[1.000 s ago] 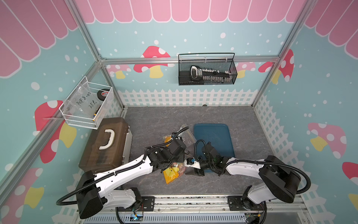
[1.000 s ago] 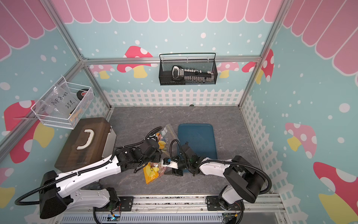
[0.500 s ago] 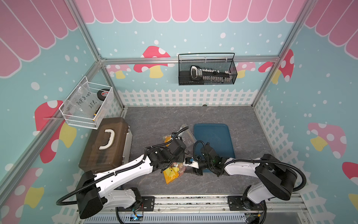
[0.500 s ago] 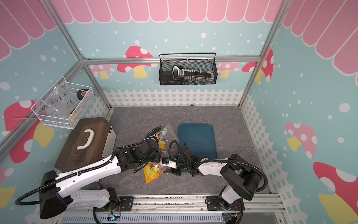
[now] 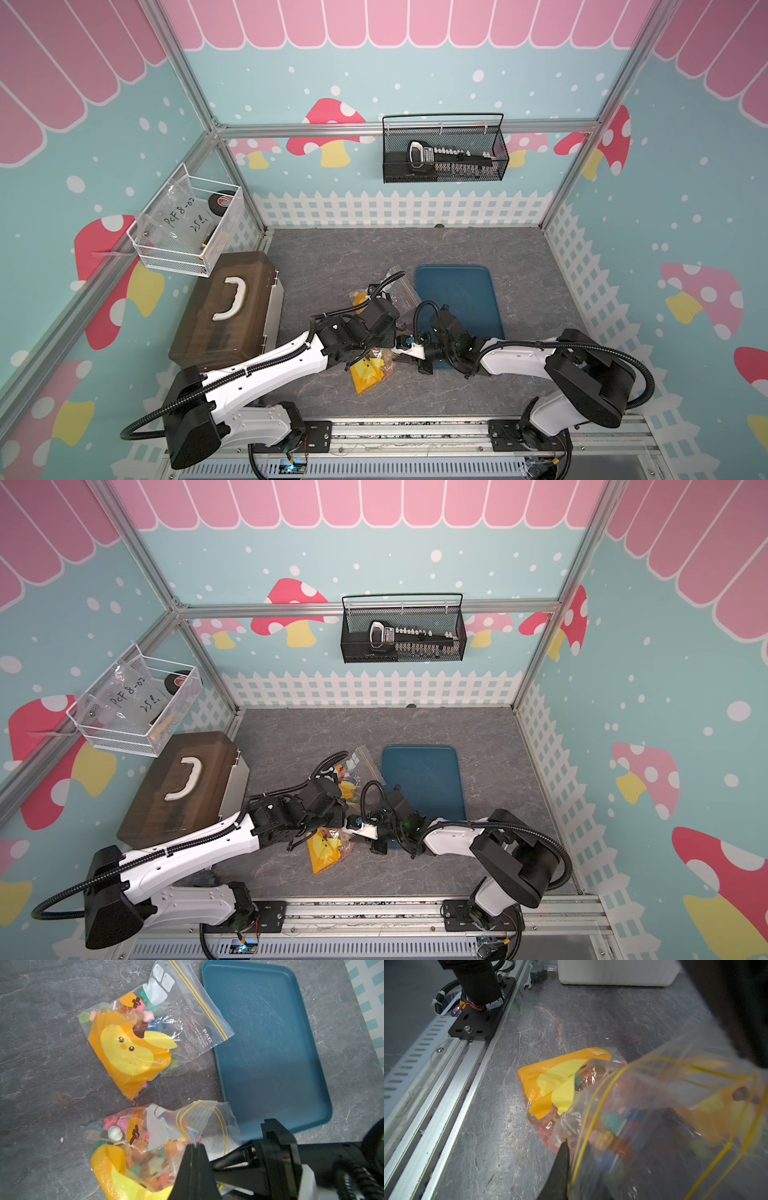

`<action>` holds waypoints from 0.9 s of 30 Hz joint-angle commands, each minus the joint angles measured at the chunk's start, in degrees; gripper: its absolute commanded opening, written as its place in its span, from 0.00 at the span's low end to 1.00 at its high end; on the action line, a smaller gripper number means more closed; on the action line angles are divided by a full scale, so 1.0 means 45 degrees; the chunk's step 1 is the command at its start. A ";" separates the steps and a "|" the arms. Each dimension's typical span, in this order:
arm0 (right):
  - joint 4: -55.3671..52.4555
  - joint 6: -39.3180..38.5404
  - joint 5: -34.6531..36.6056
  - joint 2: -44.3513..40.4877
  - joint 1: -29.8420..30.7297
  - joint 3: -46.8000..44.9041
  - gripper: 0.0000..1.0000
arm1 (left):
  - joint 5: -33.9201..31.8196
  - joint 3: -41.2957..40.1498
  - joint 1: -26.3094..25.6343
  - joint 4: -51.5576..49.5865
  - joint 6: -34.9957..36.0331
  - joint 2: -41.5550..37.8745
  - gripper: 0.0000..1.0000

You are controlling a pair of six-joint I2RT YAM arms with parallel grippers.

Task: Pour candies out of the ziploc bag
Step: Pick up the ziploc bag from the center of the board.

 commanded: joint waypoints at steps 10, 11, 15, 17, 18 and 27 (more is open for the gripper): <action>-0.0921 0.0207 -0.0751 -0.0545 0.0230 0.0619 0.00 | -0.1945 -0.0739 0.0257 0.0173 -0.0562 -0.2190 0.61; -0.1071 0.0207 -0.0814 -0.0646 0.0258 0.0639 0.00 | -0.2160 -0.0829 0.0262 0.0112 -0.0548 -0.2532 0.68; -0.1703 0.0246 -0.1144 -0.1092 0.0372 0.0829 0.00 | -0.3077 -0.1242 0.0320 0.0177 0.0047 -0.4322 0.87; -0.1934 0.0279 -0.1352 -0.1322 0.0433 0.0996 0.00 | -0.3473 -0.1423 0.0349 0.0212 0.0539 -0.5276 0.90; -0.2096 0.0302 -0.1415 -0.1431 0.0472 0.1126 0.00 | -0.3694 -0.1496 0.0376 0.0205 0.0772 -0.5736 0.92; -0.2968 0.1575 -0.2169 -0.1560 0.0573 0.2965 0.00 | -0.4464 -0.1319 0.0515 -0.0539 0.2653 -0.8037 0.94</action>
